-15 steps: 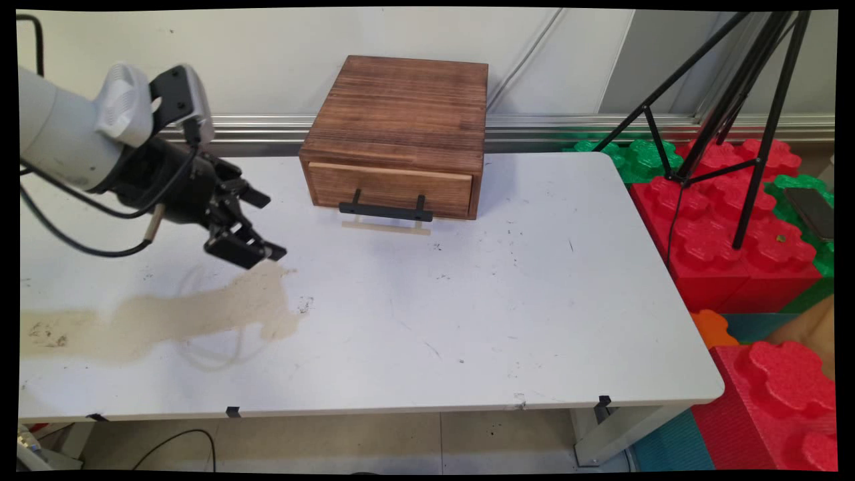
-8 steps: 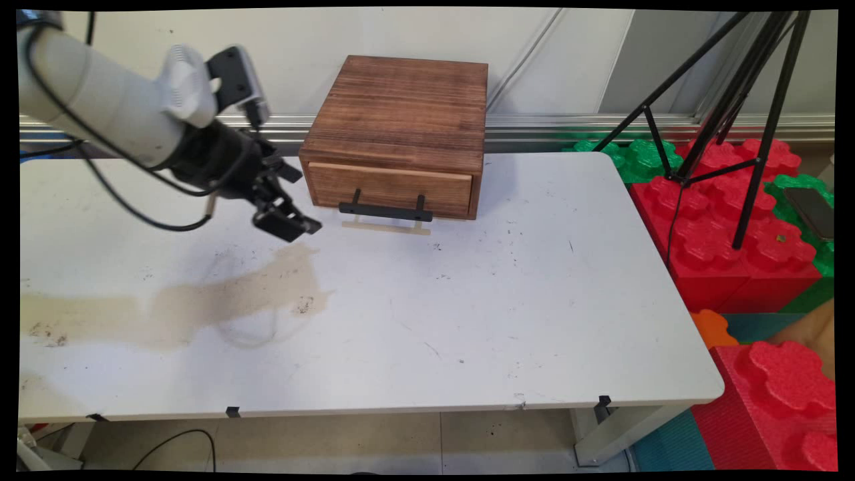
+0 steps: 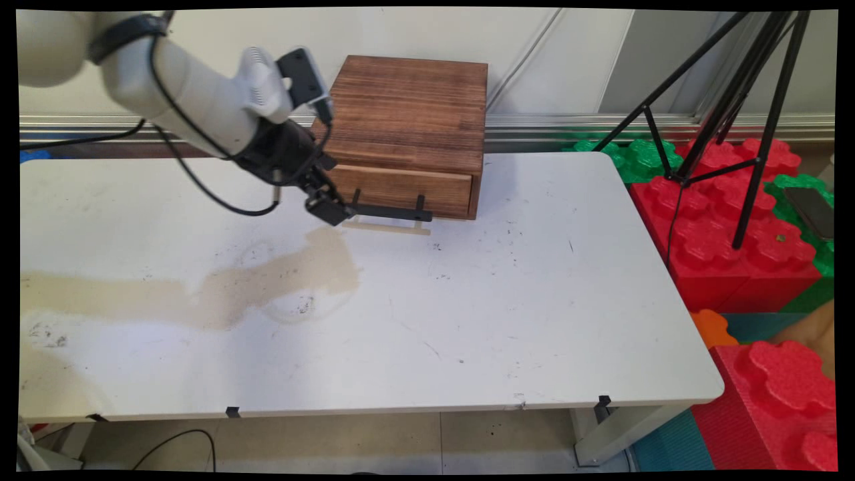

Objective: Open the drawer

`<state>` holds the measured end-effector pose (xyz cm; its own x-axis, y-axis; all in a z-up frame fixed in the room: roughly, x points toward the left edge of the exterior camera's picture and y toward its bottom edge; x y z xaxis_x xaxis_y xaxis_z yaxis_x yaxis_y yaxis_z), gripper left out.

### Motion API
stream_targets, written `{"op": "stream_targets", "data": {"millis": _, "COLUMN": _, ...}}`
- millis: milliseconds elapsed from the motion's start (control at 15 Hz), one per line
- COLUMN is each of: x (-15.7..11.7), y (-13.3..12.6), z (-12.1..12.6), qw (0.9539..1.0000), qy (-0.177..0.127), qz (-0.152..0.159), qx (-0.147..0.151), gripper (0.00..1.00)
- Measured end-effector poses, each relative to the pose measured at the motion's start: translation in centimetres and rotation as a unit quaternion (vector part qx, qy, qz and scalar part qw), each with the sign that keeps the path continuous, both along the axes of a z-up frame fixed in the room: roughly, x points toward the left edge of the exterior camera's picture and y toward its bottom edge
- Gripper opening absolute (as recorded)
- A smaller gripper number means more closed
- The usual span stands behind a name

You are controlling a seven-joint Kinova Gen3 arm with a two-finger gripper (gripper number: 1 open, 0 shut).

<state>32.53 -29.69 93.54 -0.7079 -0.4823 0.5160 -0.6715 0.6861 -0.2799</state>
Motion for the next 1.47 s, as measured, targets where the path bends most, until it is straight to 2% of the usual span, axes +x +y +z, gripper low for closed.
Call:
{"op": "stream_targets", "data": {"millis": 667, "x": -3.0, "y": -5.8, "z": -3.6, "qw": 0.9993, "qy": -0.036, "qz": 0.009, "qx": 0.007, "gripper": 1.00}}
{"op": "stream_targets", "data": {"millis": 1467, "x": -4.7, "y": -9.6, "z": -7.9, "qw": 0.9979, "qy": -0.056, "qz": -0.010, "qx": 0.032, "gripper": 1.00}}
